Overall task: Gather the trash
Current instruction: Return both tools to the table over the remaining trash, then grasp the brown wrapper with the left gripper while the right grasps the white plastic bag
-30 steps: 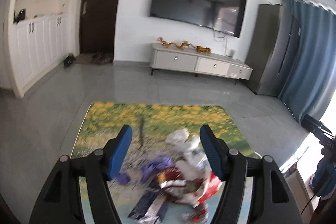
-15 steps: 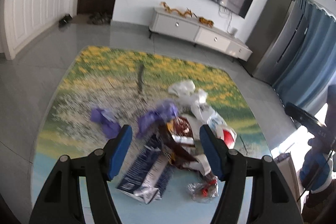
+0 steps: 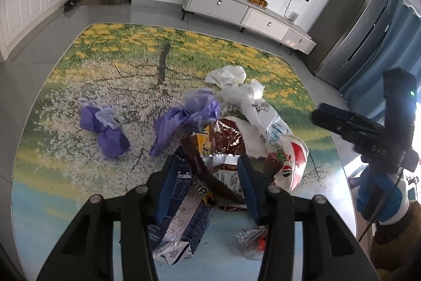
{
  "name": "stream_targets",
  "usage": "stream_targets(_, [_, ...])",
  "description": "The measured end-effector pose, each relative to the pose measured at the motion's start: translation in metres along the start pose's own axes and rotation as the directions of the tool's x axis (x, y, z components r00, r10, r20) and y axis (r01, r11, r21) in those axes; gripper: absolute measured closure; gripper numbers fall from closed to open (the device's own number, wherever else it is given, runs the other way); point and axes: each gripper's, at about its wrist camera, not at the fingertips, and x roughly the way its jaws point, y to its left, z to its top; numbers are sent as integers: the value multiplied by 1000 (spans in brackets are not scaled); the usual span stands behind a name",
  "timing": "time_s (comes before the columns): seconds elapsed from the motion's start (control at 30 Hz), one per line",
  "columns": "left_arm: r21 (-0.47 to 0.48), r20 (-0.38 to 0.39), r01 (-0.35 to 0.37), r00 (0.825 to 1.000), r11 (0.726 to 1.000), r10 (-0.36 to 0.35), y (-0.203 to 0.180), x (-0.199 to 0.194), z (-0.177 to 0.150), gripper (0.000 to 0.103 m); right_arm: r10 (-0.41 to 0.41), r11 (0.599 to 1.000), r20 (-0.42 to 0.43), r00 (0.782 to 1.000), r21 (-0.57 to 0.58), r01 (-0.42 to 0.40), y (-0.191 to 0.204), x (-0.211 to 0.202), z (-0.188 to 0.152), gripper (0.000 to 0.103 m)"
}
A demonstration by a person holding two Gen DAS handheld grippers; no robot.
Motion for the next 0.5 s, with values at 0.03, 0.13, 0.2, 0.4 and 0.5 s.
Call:
stream_targets(0.03, [-2,-2,5,1000,1000,-5,1,0,0,67,5,1000,-13,1000,-11,-5,3,6,2,35])
stream_targets(0.13, [-16,-2,26,1000,1000,-26,4,0,0,71,19,999,-57,998,-46,-21,12,24,6,35])
stream_targets(0.2, [-24,-3,37,999,999,-37,5,-1,0,72,14,998,-89,996,-65,-20,17,37,7,33])
stream_targets(0.4, [-33,3,60,998,998,-60,6,-3,-3,76,8,996,-162,987,-86,-22,23,61,8,32])
stream_targets(0.5, [-33,9,68,998,997,-68,6,-5,-4,80,-6,994,-184,983,-110,-15,27,70,7,32])
